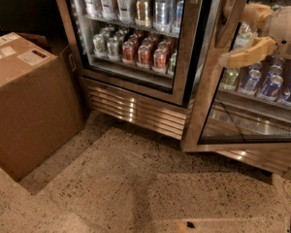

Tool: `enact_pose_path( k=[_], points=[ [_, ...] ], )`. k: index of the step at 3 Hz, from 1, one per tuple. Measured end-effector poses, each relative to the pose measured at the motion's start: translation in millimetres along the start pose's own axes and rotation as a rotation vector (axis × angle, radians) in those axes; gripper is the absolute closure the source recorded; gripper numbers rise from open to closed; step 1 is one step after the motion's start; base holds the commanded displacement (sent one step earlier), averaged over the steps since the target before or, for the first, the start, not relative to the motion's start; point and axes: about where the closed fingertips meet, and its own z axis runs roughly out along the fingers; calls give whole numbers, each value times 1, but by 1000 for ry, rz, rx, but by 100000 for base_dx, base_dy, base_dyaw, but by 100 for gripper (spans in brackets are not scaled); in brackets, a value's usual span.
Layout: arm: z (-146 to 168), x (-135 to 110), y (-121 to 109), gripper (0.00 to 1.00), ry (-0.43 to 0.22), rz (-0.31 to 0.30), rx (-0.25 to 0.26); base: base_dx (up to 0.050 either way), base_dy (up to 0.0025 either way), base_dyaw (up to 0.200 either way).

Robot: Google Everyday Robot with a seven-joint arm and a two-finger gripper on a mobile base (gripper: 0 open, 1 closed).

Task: Open right fridge door

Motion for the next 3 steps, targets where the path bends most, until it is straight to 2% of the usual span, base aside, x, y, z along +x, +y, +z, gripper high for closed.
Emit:
enact_pose_path(
  k=[1, 2, 3],
  points=[
    [2, 2, 0, 0, 0, 2, 2, 0, 0, 0],
    [-1, 7, -6, 0, -1, 16, 37, 0, 0, 0],
    [-19, 12, -17, 0, -9, 32, 104, 0, 0, 0]
  ],
)
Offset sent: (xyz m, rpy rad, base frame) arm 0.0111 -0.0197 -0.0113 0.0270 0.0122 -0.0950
